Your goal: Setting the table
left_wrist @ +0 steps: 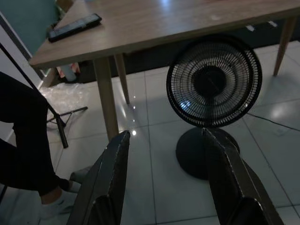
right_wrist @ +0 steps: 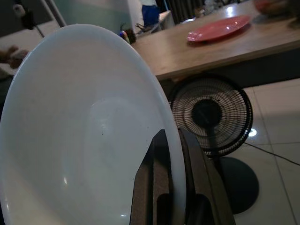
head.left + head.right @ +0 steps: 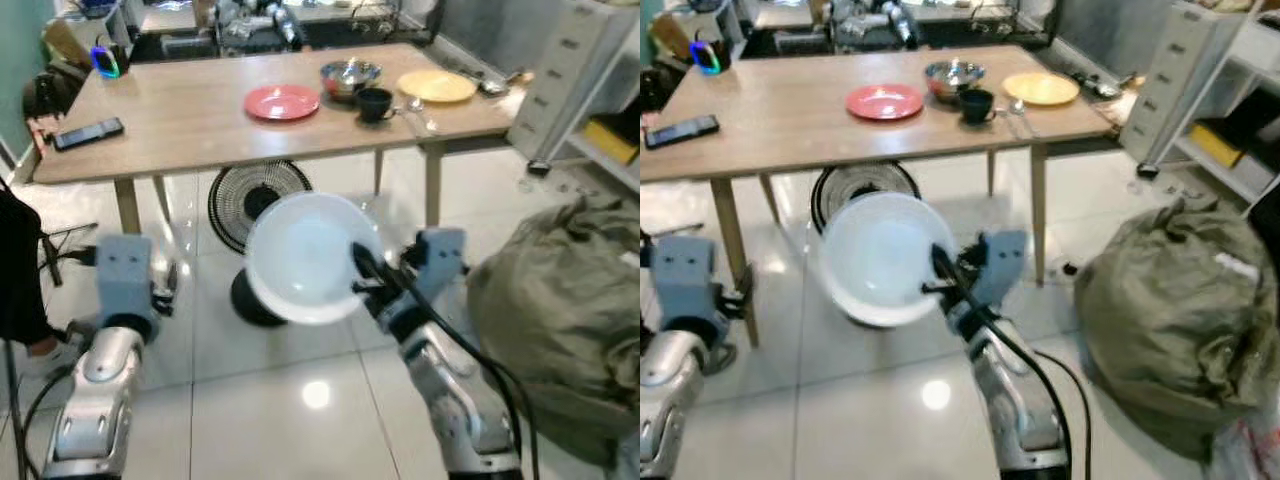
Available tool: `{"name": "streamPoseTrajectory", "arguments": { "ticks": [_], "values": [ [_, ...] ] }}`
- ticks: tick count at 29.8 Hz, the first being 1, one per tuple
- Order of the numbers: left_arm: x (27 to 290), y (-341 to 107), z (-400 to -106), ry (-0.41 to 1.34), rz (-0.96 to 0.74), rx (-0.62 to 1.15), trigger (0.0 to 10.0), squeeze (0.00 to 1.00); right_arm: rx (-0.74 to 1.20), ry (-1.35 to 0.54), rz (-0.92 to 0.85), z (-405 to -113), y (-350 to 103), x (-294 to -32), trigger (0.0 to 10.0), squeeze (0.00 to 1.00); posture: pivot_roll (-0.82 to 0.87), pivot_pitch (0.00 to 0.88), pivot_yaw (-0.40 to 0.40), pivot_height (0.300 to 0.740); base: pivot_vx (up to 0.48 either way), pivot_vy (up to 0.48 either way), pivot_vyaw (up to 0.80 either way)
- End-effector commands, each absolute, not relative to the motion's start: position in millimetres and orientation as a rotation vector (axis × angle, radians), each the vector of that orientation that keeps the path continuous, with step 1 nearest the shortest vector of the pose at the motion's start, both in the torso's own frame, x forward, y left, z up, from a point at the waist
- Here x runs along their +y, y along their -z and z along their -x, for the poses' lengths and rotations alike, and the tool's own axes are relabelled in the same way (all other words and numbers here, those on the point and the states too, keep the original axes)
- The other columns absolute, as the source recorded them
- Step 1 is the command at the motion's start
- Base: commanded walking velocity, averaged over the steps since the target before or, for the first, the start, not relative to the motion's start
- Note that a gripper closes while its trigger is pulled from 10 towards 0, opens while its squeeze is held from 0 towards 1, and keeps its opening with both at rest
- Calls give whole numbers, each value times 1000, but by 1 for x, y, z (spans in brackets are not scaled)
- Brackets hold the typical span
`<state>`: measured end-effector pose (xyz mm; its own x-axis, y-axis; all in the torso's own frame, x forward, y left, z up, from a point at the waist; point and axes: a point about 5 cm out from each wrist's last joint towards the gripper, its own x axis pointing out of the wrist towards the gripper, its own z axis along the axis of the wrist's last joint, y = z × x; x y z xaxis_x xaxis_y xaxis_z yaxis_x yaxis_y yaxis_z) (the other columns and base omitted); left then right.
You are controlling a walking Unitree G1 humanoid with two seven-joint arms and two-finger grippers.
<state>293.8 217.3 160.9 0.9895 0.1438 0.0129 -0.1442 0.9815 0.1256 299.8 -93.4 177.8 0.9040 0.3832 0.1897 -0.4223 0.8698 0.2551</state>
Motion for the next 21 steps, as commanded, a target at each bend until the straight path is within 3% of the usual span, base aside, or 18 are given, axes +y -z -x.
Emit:
{"name": "streamPoseTrajectory", "arguments": {
  "ticks": [1,21],
  "values": [
    [213,-156,-294,-132,-128,17,10000,0,-127,-391,-300,-300,-175,-100,10000,0,23,43,88,740,458,0,0],
    [213,-155,-294,-133,-126,15,10000,0,-129,-392,-298,-301,-175,-101,10000,0,25,43,86,740,458,0,0]
  ]
}}
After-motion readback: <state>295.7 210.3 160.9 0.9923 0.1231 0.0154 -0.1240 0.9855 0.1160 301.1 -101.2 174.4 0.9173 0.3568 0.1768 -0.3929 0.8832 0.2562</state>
